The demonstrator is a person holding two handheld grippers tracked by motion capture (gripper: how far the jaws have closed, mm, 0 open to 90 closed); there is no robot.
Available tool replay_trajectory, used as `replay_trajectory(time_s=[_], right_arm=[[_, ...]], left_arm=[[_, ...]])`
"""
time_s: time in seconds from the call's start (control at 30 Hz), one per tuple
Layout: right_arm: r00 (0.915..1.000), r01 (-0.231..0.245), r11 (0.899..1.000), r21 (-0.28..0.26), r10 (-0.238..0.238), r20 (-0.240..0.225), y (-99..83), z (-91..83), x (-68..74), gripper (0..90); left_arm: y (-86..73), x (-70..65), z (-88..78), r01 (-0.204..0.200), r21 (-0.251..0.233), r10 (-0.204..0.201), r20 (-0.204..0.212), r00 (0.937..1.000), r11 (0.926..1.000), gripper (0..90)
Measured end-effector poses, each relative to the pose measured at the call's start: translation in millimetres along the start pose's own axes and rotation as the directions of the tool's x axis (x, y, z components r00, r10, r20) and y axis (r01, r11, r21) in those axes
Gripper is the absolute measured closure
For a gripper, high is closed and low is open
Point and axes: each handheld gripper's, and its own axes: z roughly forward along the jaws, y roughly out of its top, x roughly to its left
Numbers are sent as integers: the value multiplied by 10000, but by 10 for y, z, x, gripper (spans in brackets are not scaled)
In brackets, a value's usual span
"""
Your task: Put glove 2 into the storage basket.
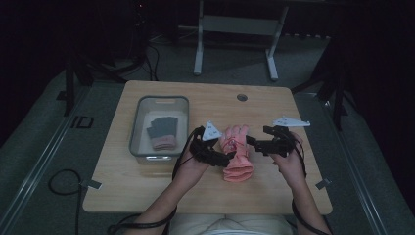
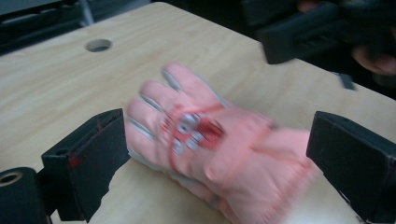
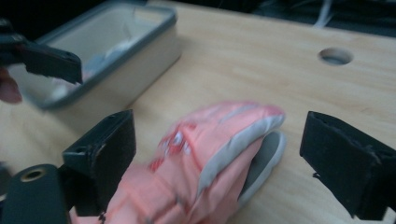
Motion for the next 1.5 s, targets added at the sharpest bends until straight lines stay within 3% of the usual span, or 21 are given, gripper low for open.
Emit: replay_trajectory(time_s=[0.07,0.1,0.17,0.23,0.3,0.33,0.47,0.5,0.53,0.7,0.73,0.77,0.87,0.93,1.0,1.07,1.13,1.17,1.33,1.43,1.5], right_arm=[[9995,304,9993,238,-306,80,-15,34,31,104],[9993,333,9988,355,-338,152,-19,60,41,161],[9998,187,9975,680,-181,-95,-16,94,32,361],[9995,306,9944,1012,-313,49,-2,131,36,577],[9996,281,9941,1048,-283,3,3,148,36,608],[10000,62,9907,1362,-63,3,11,209,35,700],[9999,55,9870,1609,-70,91,-20,310,53,702],[9994,81,9853,1708,-139,325,-58,359,53,679],[9998,-22,9843,1765,-17,217,-83,382,40,648],[9994,-224,9693,2449,156,297,-251,510,-38,511],[9995,-220,9653,2600,150,287,-279,531,-55,490],[9994,-316,9623,2702,269,211,-304,550,-82,469],[9992,-390,9507,3077,380,90,-342,618,-156,409],[9987,-452,9383,3429,512,-84,-361,674,-200,393],[9949,-675,9241,3762,907,-443,-381,737,-249,399],[9918,-791,9166,3919,1118,-613,-397,773,-272,429],[9880,-908,9133,3971,1326,-790,-412,791,-291,443],[9859,-1021,9110,3995,1463,-817,-423,801,-301,472],[9834,-1094,9111,3973,1574,-901,-434,806,-301,566],[9843,-1059,9145,3905,1523,-897,-429,800,-277,607],[9844,-1106,9164,3847,1542,-844,-429,791,-266,628]], left_arm=[[79,32,69,131,146,-128,-210,9997,9998,48],[108,45,101,166,226,-160,-246,9996,9996,49],[143,60,157,214,409,-196,-450,9988,9989,51],[160,86,234,326,674,-299,-397,9988,9972,59],[156,100,273,424,752,-393,-420,9983,9963,79],[138,143,369,717,1098,-638,-737,9952,9914,104],[90,182,479,1000,1664,-873,-821,9928,9810,150],[50,191,535,1120,1936,-969,-858,9916,9747,150],[50,191,535,1120,1936,-969,-858,9916,9747,151],[-140,238,723,2287,2567,-2054,-1146,9719,9390,183],[-140,238,723,2287,2567,-2054,-1146,9719,9390,193],[-207,279,785,2683,2752,-2501,-998,9630,9232,195],[-303,375,867,3306,3053,-3219,-801,9434,8930,216],[-354,419,914,3503,3275,-3533,-527,9340,8775,222],[-385,447,953,3598,3366,-3720,-301,9277,8702,262],[-420,484,1002,3804,3435,-4067,51,9135,8587,303],[-433,495,1017,3796,3479,-4099,150,9120,8573,345],[-461,522,1049,3991,3480,-4431,537,8949,8483,345],[-437,512,1055,3806,3541,-4370,927,8946,8543,519],[-451,517,1037,3880,3420,-4465,1102,8879,8559,589],[-448,523,1013,3867,3244,-4451,1276,8864,8633,679]])
